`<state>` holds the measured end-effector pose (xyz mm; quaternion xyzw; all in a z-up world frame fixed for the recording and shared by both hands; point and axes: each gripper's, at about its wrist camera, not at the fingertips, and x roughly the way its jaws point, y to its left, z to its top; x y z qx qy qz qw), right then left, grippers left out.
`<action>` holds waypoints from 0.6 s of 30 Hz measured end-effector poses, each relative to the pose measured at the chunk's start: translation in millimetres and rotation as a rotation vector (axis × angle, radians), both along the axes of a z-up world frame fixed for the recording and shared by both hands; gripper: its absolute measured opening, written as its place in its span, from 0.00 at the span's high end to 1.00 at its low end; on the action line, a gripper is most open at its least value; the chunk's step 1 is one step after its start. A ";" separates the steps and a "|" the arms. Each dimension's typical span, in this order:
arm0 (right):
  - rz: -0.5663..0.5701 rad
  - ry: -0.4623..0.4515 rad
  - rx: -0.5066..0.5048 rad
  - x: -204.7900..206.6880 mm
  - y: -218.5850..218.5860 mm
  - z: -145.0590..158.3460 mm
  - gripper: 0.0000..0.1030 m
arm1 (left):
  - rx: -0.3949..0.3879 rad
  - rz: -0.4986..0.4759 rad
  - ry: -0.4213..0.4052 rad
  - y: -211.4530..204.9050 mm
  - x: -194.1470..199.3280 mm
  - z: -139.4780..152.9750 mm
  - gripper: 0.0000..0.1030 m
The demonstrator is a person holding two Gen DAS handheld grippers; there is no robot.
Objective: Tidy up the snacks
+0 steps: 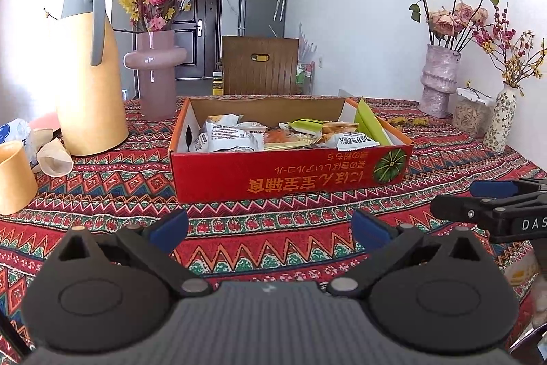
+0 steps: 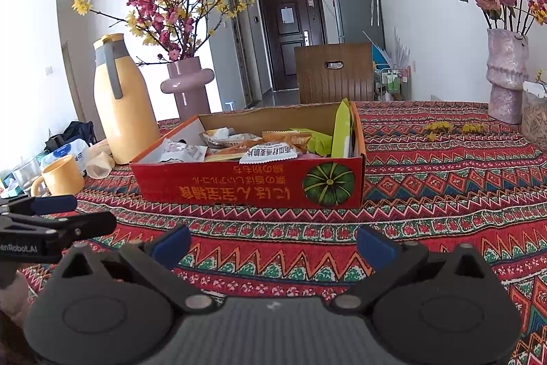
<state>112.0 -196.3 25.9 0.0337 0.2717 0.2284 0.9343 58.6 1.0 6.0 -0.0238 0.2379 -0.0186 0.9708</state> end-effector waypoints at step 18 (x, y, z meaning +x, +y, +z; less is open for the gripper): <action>0.000 -0.001 0.000 -1.3 0.4 -0.1 0.00 | -0.002 -0.004 -0.005 0.3 -2.7 1.4 0.00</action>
